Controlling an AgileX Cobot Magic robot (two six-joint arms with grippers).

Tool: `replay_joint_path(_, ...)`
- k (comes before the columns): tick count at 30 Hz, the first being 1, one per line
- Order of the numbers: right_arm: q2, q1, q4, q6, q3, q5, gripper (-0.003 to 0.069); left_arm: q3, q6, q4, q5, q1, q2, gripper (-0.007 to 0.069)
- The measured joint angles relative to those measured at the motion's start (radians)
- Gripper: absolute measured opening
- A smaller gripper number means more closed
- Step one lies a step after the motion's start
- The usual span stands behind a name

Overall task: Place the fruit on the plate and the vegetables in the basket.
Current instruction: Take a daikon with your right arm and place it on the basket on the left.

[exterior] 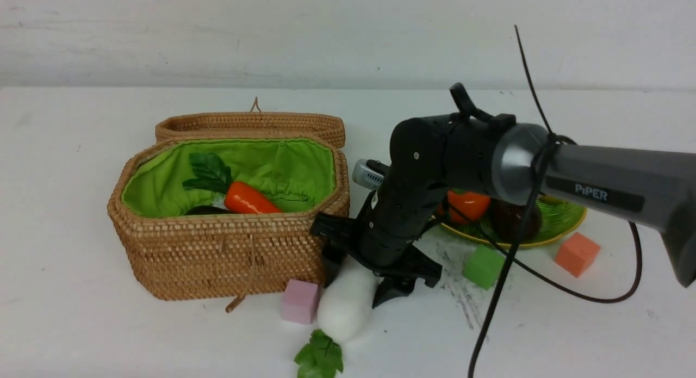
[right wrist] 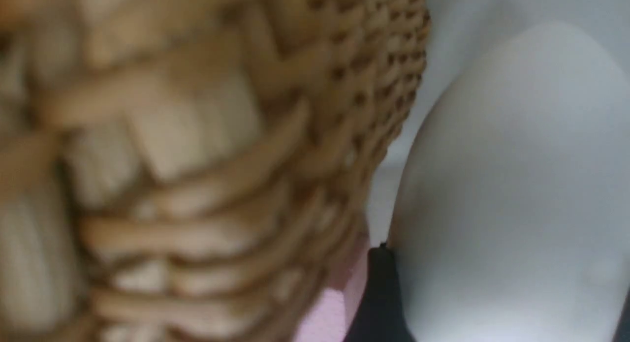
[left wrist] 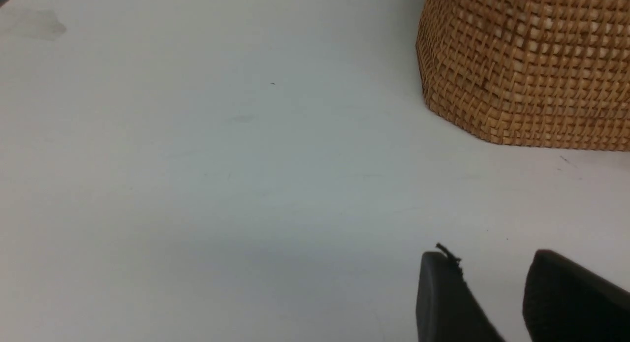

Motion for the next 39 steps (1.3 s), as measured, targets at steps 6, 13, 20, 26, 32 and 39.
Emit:
replay_joint_path(6,-0.068,0.0,-0.058,-0.003,0.001,0.034,0.0513,0.0,0.0,0.0,0.0,0.0,0.0,0.0239)
replay_joint_path(13,-0.241,0.0,-0.162,-0.043,0.001,0.087,0.0503,0.0,0.0,0.0,0.0,0.0,0.0,0.0239)
replay_joint_path(20,-0.365,0.0,-0.11,-0.452,0.001,-0.209,0.0501,0.0,0.0,0.0,0.0,0.0,0.0,0.0239)
replay_joint_path(26,-0.3,0.025,0.03,-0.912,0.001,-0.679,0.0501,0.0,0.0,0.0,0.0,0.0,0.0,0.0239)
replay_joint_path(32,-0.114,0.084,0.08,-1.186,-0.004,-0.881,0.0499,0.0,0.0,0.0,0.0,0.0,0.0,0.0239)
replay_joint_path(39,-0.071,0.099,0.09,-1.203,-0.016,-0.742,0.0499,0.0,0.0,0.0,0.0,0.0,0.0,0.0239)
